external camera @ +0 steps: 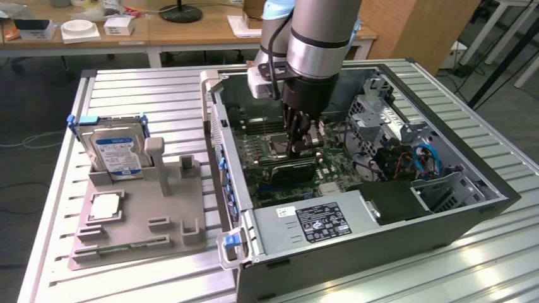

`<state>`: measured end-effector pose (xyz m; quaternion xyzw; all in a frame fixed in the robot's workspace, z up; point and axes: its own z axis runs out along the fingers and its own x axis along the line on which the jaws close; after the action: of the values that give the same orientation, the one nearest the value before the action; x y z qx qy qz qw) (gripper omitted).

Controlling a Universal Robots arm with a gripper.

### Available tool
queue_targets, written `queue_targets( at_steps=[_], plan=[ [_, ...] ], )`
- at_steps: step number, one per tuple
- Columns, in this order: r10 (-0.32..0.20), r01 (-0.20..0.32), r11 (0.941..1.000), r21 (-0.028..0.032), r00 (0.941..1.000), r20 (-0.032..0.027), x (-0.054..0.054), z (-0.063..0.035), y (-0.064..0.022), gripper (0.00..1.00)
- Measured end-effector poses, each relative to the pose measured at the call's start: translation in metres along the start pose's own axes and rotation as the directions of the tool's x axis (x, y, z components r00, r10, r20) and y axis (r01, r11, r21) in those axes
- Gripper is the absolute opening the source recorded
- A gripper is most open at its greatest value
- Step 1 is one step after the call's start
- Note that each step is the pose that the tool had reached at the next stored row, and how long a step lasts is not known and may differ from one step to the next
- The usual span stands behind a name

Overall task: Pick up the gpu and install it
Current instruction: 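Press down on the gpu until it lock into place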

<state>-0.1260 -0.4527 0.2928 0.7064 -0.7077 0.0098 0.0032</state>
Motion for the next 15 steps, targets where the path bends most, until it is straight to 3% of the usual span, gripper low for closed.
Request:
queue_targets(
  at_steps=[3, 5, 9, 15],
  plan=[
    [0.0, 0.0, 1.0, -0.0002, 1.0, -0.0005, 0.0, 0.0001, 0.0005, 0.11],
    [0.0, 0.0, 1.0, 0.0001, 1.0, -0.0043, 0.0, 0.0022, 0.0016, 0.11],
    [-0.002, 0.002, 1.0, 0.0001, 1.0, -0.008, 0.0, 0.009, 0.0102, 0.11],
    [-0.008, 0.008, 1.0, 0.0002, 0.9999, -0.0086, 0.0, 0.0171, 0.0139, 0.11]
  ],
)
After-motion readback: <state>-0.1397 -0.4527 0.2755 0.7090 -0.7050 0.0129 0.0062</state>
